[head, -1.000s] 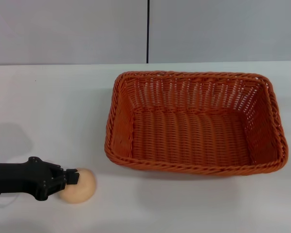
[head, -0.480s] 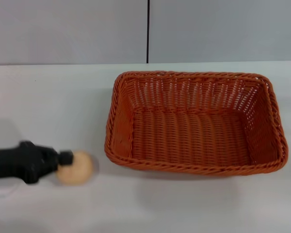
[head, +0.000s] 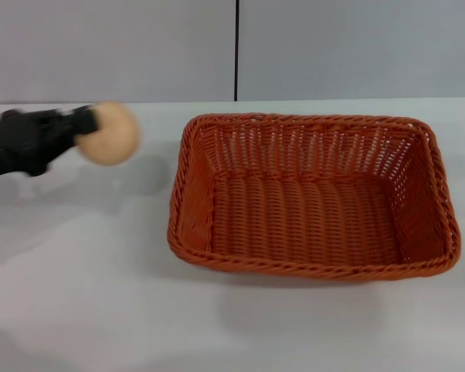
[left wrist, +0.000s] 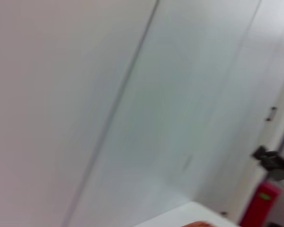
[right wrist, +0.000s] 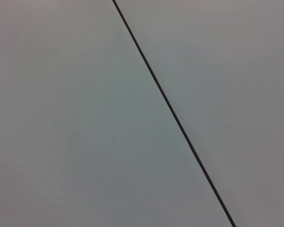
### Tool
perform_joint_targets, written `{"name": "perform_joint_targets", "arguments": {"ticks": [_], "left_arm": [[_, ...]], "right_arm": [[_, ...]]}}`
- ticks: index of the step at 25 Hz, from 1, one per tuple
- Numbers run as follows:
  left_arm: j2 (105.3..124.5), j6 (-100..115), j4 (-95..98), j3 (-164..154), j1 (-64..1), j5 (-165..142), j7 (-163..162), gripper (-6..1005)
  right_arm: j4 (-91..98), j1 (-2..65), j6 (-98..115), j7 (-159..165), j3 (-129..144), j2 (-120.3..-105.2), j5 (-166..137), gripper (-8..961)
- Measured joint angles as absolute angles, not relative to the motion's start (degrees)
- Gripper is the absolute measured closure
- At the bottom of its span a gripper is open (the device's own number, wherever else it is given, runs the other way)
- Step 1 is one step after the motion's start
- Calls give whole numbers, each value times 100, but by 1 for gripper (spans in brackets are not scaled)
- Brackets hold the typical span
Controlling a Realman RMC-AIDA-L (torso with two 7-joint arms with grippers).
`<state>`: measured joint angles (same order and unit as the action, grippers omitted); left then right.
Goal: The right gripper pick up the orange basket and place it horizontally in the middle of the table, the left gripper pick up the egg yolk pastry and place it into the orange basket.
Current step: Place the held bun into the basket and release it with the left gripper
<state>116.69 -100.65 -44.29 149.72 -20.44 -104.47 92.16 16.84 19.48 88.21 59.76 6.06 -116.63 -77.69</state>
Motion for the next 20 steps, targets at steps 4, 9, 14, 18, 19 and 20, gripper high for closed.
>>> {"name": "perform_joint_targets", "arguments": {"ticks": [4,9,14,18,19,20], "left_arm": [[11808,-10082,-4197,14478,-2504,-10371,9206,966],[11834,-9775,-3379,13745,-3113,-10292,9318,959],[11862,-9436,-2946,13358,-3389,-10195,9561,913],[11864,-9311,-2860,13231,-3439,-10127,9589,858],[11864,-9184,-2834,13121,-3407,-9878,9596,844],[11864,-9184,-2834,13121,-3407,-9878,9596,744]], "right_arm": [[1643,1936,8828,5976,606,-11665,-7769,483],[1621,1917,8832,5976,606,-11680,-7770,483],[1573,1916,8834,5976,606,-11681,-7770,483],[1563,1916,8833,5976,606,-11681,-7770,483],[1563,1916,8833,5976,606,-11681,-7770,483],[1563,1917,8830,5976,606,-11681,-7770,483]]}}
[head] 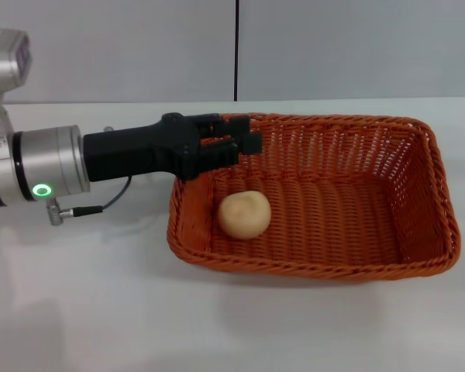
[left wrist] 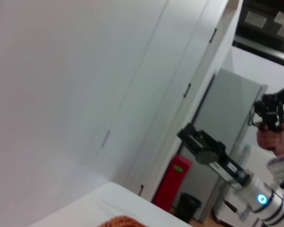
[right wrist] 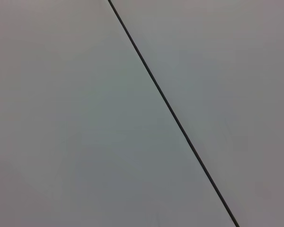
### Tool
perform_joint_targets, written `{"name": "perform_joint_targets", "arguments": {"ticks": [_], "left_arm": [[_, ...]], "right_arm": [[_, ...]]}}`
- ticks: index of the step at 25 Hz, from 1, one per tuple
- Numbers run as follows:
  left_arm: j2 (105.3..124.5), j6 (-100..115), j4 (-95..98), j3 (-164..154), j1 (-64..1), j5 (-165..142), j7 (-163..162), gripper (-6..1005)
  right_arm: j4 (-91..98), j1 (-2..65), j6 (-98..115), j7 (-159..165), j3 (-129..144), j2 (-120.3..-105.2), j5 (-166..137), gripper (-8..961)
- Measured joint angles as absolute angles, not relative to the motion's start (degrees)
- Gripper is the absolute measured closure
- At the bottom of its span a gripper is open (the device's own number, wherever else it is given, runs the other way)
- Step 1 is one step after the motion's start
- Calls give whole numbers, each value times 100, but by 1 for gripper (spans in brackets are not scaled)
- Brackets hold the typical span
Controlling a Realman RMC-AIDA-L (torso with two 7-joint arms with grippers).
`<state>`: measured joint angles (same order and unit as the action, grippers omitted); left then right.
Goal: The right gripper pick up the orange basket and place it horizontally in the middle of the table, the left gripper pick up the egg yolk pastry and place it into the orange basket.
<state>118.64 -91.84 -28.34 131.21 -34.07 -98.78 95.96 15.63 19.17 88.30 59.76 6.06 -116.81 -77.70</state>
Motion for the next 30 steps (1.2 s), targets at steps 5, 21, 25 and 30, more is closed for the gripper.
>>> {"name": "perform_joint_targets", "arguments": {"ticks": [5,21,25,30], "left_arm": [[11829,-9190,-2899,13169,-3131,-9302,9811,528],[11838,-9178,-1734,13437,-1892,-5341,12851,216],[11839,-9145,-1336,13749,-1803,-4826,13559,218],[11851,-9140,-1051,14207,-1795,-4749,13957,218]], "right_arm": [[1558,1949,8812,5976,606,-11681,-7770,483],[1556,1840,8925,6035,418,-11702,-7681,483],[1556,1775,9026,6045,273,-11724,-7681,483],[1559,1680,9118,6044,-125,-11803,-7681,483]]}}
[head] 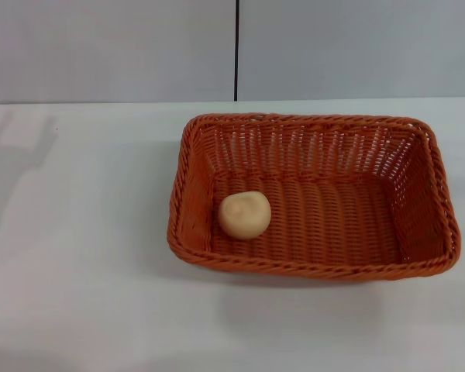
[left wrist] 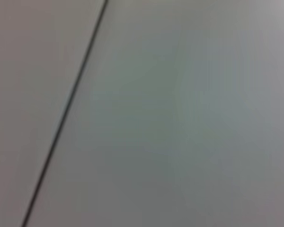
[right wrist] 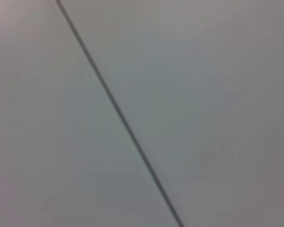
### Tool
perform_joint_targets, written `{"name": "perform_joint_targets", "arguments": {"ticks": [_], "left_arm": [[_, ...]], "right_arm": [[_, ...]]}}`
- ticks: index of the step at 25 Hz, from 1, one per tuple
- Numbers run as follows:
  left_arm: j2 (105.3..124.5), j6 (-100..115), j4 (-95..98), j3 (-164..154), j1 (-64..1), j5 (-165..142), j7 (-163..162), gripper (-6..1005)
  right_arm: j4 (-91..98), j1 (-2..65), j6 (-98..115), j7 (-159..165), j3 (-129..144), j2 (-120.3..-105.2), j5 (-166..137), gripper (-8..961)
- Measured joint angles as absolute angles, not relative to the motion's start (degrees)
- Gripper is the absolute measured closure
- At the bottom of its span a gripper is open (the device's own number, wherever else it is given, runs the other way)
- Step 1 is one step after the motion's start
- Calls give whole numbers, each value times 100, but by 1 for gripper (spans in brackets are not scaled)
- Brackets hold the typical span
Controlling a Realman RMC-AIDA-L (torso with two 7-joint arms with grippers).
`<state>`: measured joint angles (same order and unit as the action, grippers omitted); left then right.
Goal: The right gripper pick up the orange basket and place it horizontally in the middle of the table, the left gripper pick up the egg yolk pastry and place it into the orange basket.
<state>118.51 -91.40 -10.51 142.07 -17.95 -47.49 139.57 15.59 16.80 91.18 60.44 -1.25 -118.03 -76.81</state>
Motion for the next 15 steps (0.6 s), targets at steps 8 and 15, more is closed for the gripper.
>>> {"name": "perform_joint_targets", "arguments": {"ticks": [8,15], "left_arm": [[11856,-9107,-920,14313,-1841,-4732,14056,218],[11861,-9153,-910,14402,-1862,-4728,14059,218]], "right_arm": [[1557,1591,9109,6010,-425,-11853,-7681,483],[1552,1597,9130,6002,-817,-11882,-7681,483]]}}
